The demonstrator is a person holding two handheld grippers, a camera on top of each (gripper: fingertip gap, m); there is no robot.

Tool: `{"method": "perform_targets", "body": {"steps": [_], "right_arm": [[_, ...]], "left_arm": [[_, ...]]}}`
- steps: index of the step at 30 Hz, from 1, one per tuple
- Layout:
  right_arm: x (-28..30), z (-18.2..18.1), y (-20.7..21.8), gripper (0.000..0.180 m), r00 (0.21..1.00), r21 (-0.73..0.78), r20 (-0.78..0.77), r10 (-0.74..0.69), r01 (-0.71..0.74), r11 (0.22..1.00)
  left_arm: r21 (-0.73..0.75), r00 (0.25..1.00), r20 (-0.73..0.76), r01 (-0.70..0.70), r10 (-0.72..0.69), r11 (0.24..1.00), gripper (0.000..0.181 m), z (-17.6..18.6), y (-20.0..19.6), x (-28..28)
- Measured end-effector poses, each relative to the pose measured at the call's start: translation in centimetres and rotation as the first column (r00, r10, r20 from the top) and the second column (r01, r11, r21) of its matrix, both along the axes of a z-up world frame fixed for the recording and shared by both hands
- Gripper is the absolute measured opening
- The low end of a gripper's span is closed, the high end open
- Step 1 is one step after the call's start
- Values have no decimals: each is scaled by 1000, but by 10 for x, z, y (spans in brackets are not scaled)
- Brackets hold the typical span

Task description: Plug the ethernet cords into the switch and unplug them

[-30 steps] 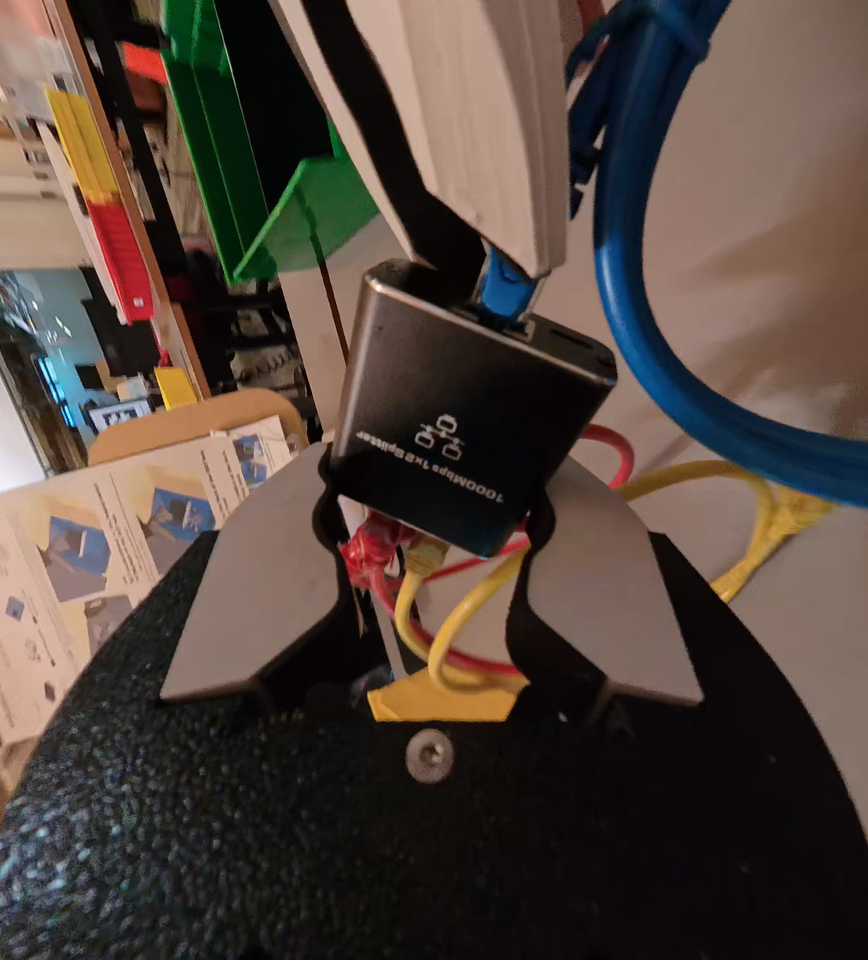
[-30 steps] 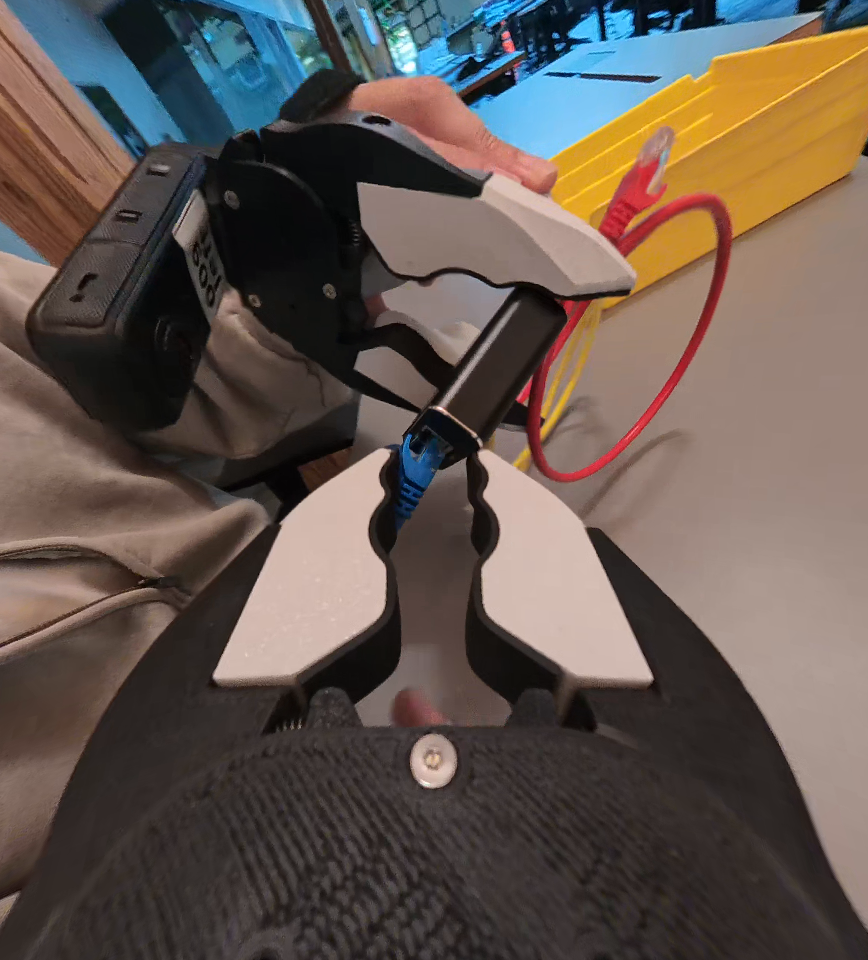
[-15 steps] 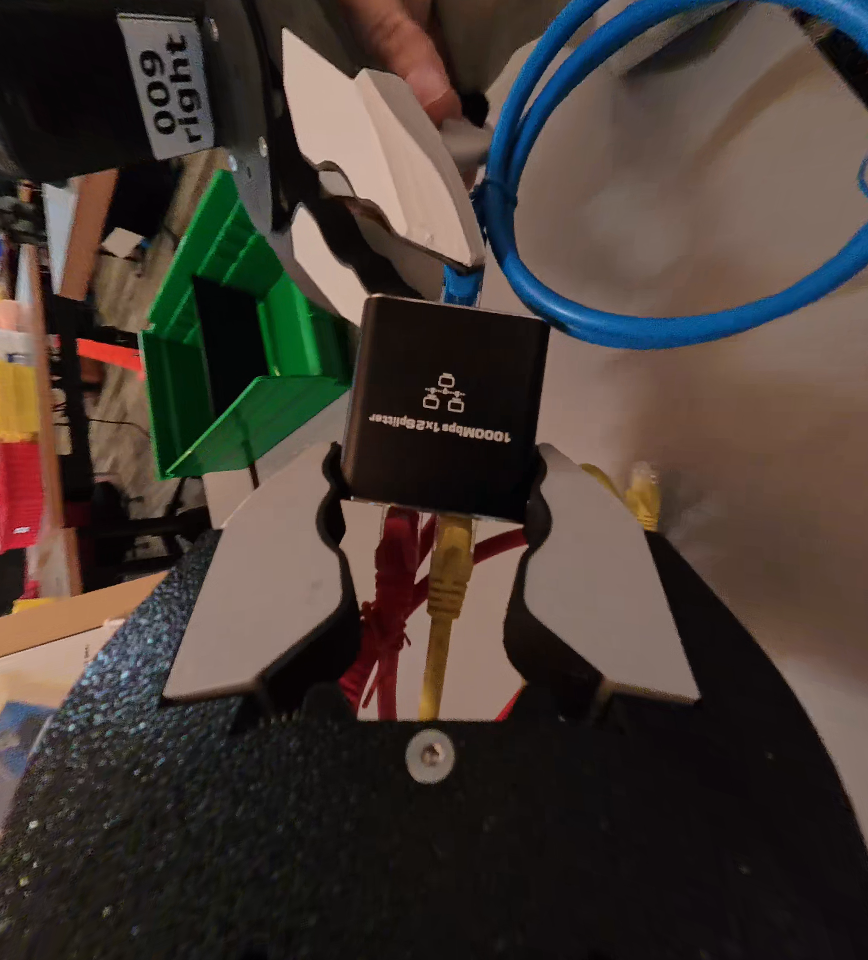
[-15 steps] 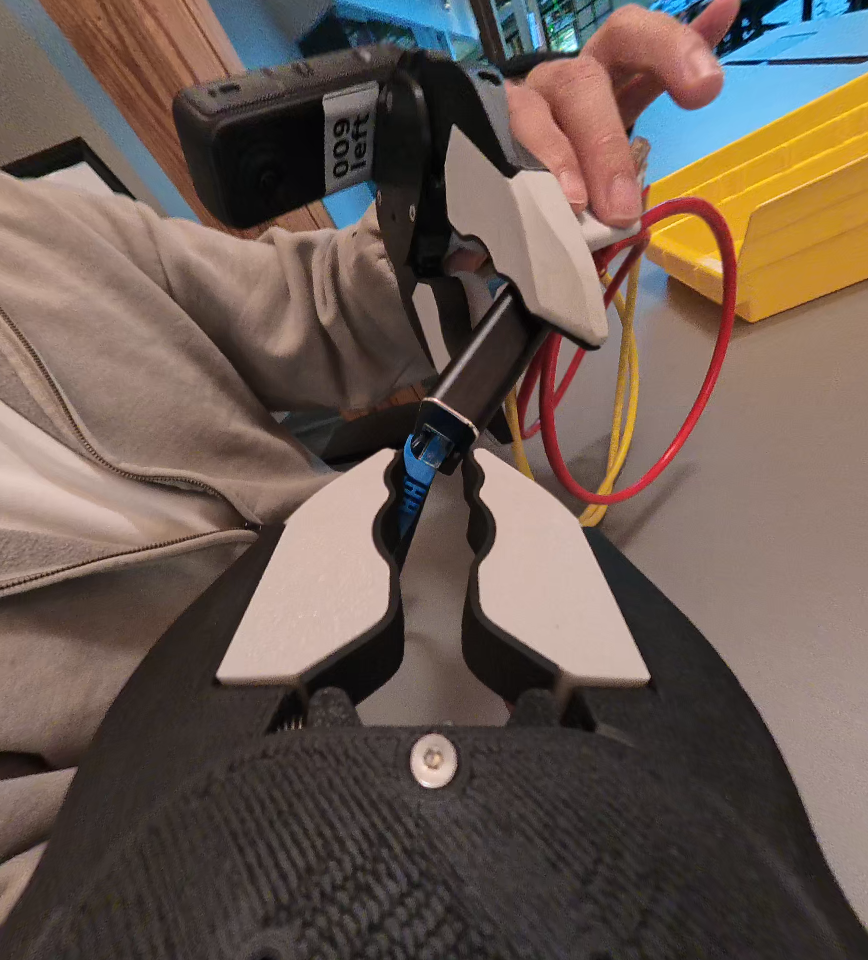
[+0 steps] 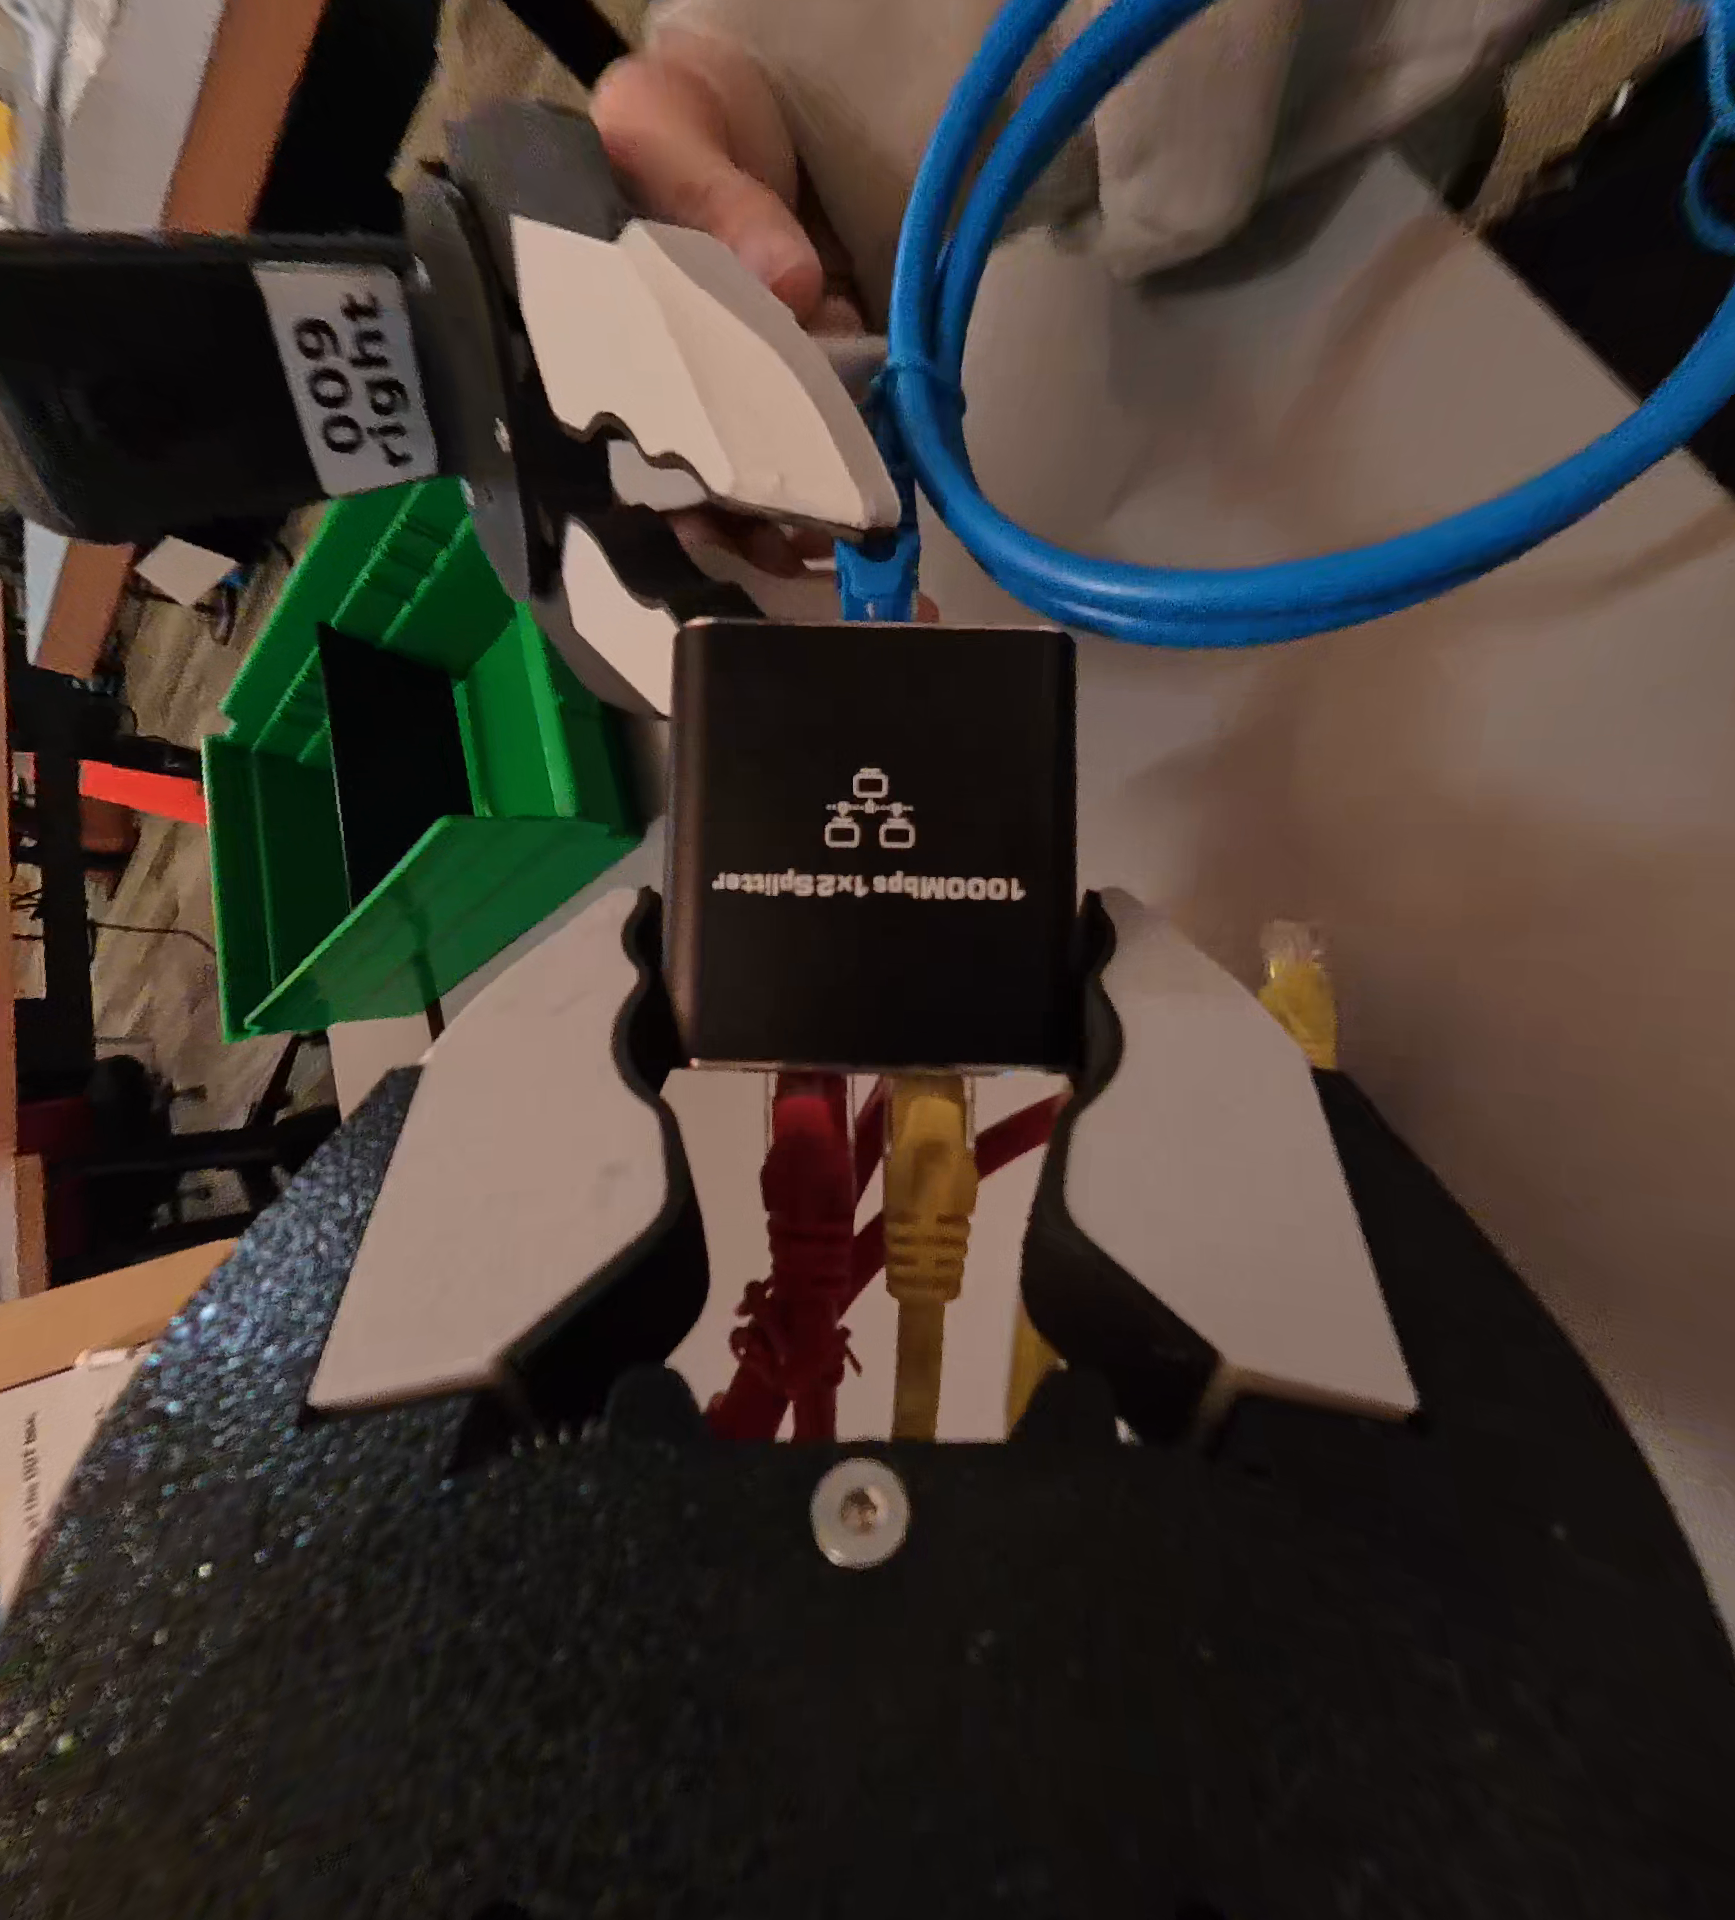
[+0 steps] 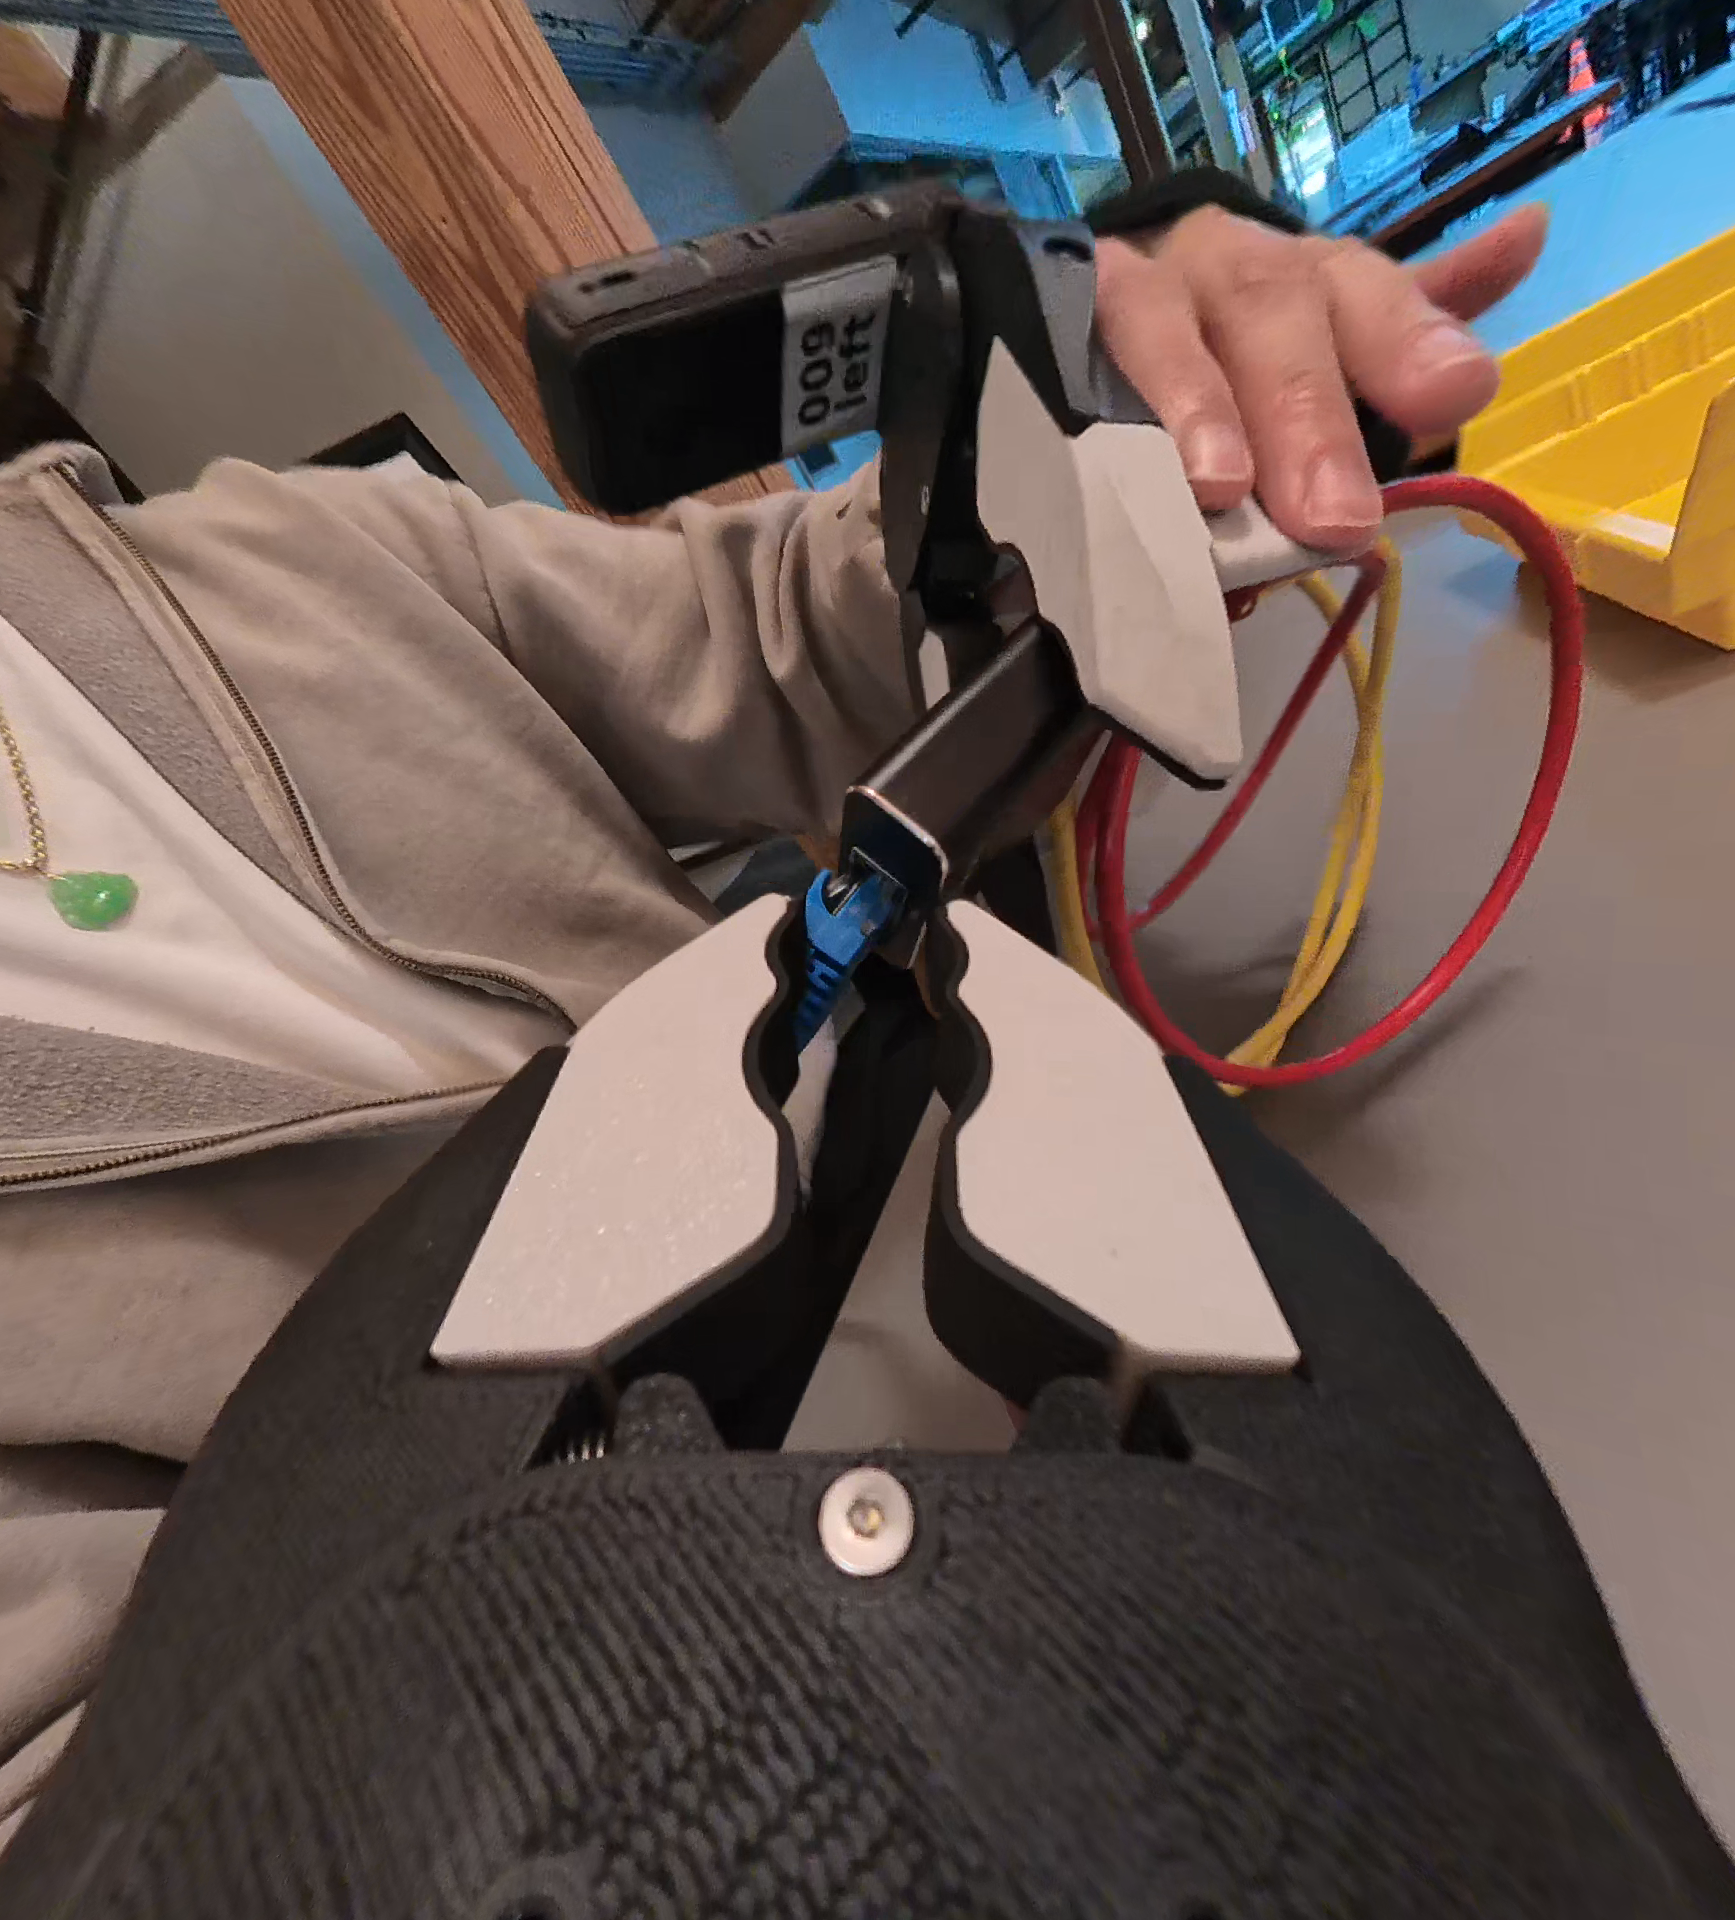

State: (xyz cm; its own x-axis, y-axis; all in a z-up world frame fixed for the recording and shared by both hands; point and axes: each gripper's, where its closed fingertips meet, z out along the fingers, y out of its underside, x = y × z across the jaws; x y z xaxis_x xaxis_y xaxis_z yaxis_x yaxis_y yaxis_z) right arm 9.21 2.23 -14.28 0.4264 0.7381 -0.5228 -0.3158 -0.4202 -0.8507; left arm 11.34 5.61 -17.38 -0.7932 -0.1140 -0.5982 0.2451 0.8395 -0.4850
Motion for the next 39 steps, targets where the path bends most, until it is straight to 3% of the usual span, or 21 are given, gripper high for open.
{"method": "perform_targets", "body": {"steps": [6, 8, 14, 17, 21, 24, 26, 29, 33, 36, 39], "right_arm": [[7, -10, 8, 25, 998, -54, 7, -63, 63, 997], [12, -17, 12, 34, 990, -93, 63, -124, 129, 987], [16, -24, 14, 25, 972, -130, 158, -177, 198, 972], [12, -18, 16, 26, 974, -140, 135, -180, 198, 970], [24, -26, 27, 16, 934, -169, 224, -279, 320, 932], [38, -18, 33, 8, 881, -104, 282, -381, 423, 900], [61, -3, 34, 29, 784, -54, 323, -529, 574, 817], [74, 32, 22, 28, 638, 77, 344, -689, 712, 697], [44, 64, 32, 18, 643, 156, 209, -737, 722, 674], [42, 62, 57, 35, 581, 128, 88, -809, 799, 588], [47, 58, 65, 32, 524, 122, 70, -849, 840, 529]], "left_arm": [[63, 984, -119, -128, 135, 990, 74, -12, 11, -3], [113, 979, -115, -154, 167, 982, 74, -15, 18, -3], [269, 969, -77, -208, 236, 941, 74, -20, 29, 0], [248, 959, -90, -240, 269, 939, 74, -23, 30, 3], [197, 947, -75, -292, 311, 936, 74, -24, 32, 9], [161, 912, -58, -393, 406, 905, 74, -24, 40, 16], [120, 865, -55, -490, 499, 863, 74, -23, 52, 21], [7, 776, -86, -627, 625, 779, 74, -16, 76, 27], [-234, 662, -183, -747, 726, 622, 74, -4, 95, 37], [-373, 582, -187, -787, 791, 491, 74, 6, 102, 45], [-444, 531, -155, -791, 833, 422, 74, 11, 102, 45]]}}
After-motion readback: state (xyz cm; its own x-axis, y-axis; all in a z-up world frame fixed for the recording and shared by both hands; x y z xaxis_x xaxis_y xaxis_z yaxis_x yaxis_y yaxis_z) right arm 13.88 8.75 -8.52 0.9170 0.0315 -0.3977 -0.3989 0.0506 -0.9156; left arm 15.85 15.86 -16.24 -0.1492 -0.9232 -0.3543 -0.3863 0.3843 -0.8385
